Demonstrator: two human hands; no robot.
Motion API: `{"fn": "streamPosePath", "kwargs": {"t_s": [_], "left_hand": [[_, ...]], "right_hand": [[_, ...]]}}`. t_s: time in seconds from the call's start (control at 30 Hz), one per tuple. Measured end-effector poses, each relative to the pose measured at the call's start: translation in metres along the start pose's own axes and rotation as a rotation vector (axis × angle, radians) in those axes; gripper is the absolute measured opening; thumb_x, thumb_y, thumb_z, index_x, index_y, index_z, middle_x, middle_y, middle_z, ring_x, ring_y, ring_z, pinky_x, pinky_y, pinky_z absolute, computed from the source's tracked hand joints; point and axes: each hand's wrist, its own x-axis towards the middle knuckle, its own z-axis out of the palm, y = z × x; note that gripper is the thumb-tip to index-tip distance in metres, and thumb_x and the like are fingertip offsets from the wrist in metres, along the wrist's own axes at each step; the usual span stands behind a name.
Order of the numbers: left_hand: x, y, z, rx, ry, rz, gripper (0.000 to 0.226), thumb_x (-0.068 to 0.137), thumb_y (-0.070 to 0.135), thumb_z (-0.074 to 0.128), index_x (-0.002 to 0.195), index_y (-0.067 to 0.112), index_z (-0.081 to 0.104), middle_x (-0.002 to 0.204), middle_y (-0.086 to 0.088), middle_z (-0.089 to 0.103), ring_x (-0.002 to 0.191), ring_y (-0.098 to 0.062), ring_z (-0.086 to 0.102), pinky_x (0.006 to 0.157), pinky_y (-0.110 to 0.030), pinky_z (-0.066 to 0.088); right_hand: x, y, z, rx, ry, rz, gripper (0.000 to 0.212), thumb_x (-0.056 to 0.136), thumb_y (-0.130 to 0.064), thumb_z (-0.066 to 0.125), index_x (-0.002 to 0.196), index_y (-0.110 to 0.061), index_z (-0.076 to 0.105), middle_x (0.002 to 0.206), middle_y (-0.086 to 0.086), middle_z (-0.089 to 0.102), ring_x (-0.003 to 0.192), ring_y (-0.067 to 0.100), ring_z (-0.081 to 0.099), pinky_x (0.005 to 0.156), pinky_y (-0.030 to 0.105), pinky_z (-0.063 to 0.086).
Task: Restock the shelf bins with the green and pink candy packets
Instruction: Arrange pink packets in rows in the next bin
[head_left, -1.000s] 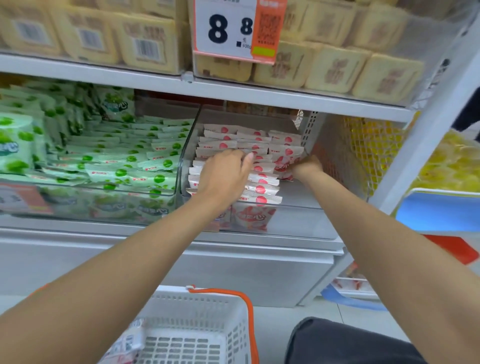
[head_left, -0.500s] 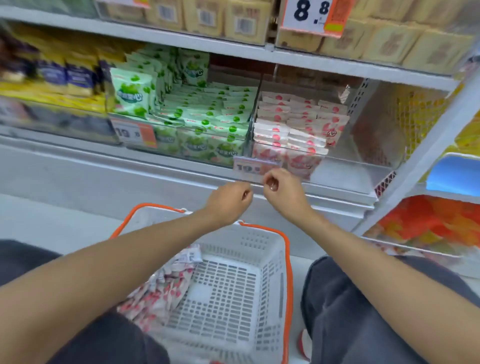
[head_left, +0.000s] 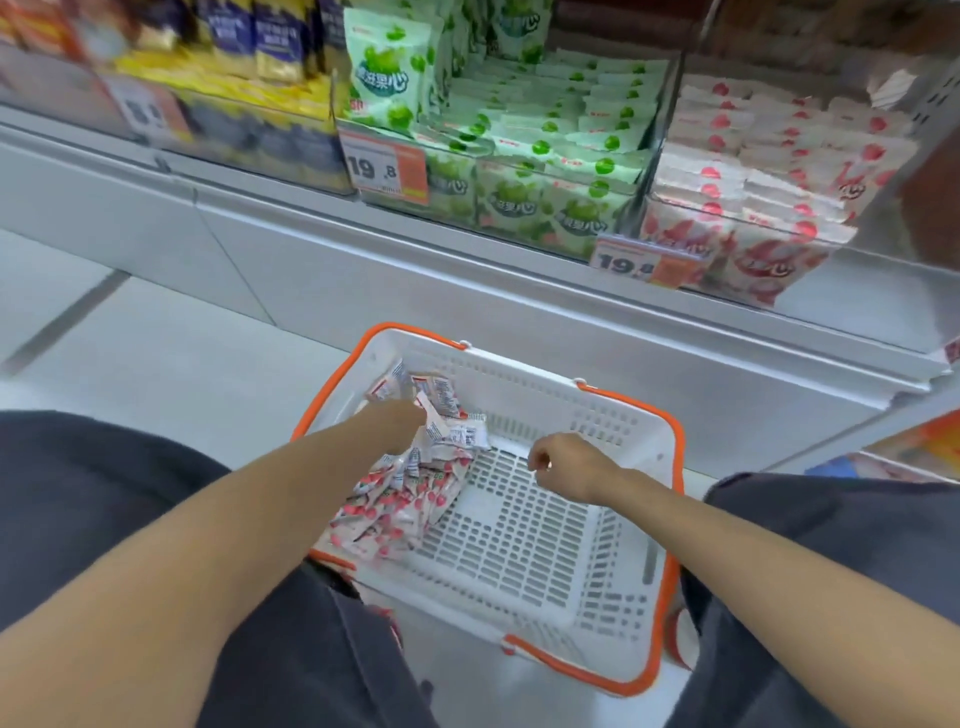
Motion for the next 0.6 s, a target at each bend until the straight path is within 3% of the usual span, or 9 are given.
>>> {"fn": "streamPosePath", "kwargs": {"t_s": [0.17,0.3,0.43,0.5,0.6], "left_hand": [[0.005,-0.010,0.024,0.095,-0.003,-0.041,0.071,0.094,-0.005,0.037,0.155,0.025,0.017,0.162,-0.005,0.018,0.143,-0.027,0.033,0.106,-0.040,0.041],[0.016,-0.013,0.030,0.251,0.082,-0.061,0.067,0.091,-0.003,0.049,0.149,0.024,0.030,0.144,-0.006,0.045,0.131,-0.029,0.046,0.101,-0.043,0.045],[0.021,-0.004,0.026,0.431,0.125,-0.098,0.045,0.092,0.004,0.055,0.135,0.016,0.052,0.144,-0.009,0.046,0.137,-0.029,0.039,0.112,-0.049,0.033],[0.024,0.006,0.020,0.440,0.187,-0.085,0.041,0.092,0.006,0.056,0.132,0.014,0.056,0.145,-0.009,0.047,0.139,-0.029,0.035,0.113,-0.046,0.030],[0.022,0.018,0.010,0.331,0.209,-0.059,0.040,0.090,0.000,0.054,0.128,0.014,0.055,0.131,-0.005,0.058,0.127,-0.027,0.049,0.106,-0.044,0.036]], "right_hand": [[0.009,-0.008,-0.001,0.006,0.027,-0.016,0.019,0.087,-0.011,0.056,0.102,-0.016,0.067,0.109,0.001,0.065,0.096,0.018,0.059,0.084,0.031,0.049],[0.009,-0.013,-0.005,0.048,0.063,-0.030,0.018,0.088,-0.009,0.055,0.101,-0.015,0.066,0.108,0.000,0.064,0.090,0.016,0.058,0.077,0.027,0.045],[0.006,-0.009,-0.005,0.057,0.058,-0.020,0.018,0.089,-0.010,0.057,0.103,-0.015,0.067,0.107,0.000,0.065,0.095,0.017,0.059,0.083,0.029,0.048],[0.005,-0.006,-0.006,0.067,0.051,-0.012,0.016,0.089,-0.010,0.058,0.101,-0.015,0.067,0.105,0.000,0.066,0.094,0.017,0.061,0.085,0.031,0.050],[0.003,-0.004,-0.011,0.084,0.064,0.004,0.016,0.088,-0.009,0.059,0.100,-0.015,0.068,0.104,0.000,0.065,0.093,0.017,0.060,0.082,0.030,0.050]]}}
